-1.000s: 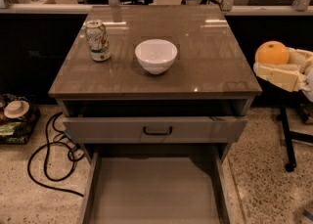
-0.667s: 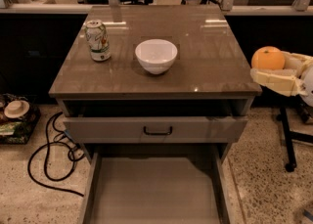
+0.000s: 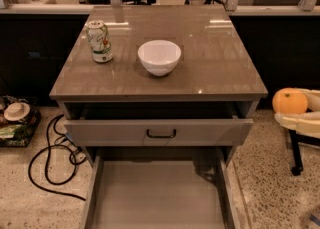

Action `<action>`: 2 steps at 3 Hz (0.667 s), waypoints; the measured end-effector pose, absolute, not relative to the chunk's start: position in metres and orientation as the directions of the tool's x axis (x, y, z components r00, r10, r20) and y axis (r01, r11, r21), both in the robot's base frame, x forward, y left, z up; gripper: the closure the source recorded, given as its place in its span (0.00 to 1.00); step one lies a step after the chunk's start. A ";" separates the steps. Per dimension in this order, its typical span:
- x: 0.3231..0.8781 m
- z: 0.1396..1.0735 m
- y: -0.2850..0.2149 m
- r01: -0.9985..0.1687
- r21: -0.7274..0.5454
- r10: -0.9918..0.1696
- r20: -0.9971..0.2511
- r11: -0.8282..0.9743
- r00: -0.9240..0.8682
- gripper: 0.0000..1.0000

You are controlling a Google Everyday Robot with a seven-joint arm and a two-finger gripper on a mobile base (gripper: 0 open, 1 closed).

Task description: Place orange into middle drawer

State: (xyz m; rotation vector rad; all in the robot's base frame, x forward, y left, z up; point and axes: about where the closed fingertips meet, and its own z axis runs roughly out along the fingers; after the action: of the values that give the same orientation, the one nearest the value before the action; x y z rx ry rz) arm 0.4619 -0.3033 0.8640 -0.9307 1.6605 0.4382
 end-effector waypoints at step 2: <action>0.405 0.794 -0.287 -0.872 -0.092 -0.378 -0.919 0.480 -0.112 1.00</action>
Offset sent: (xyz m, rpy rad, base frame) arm -0.0872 0.0304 -0.1166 -0.0430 0.2104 0.2463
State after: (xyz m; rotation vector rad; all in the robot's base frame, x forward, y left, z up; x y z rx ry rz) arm 0.4052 -0.2869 0.7944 -1.0774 1.7024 0.6029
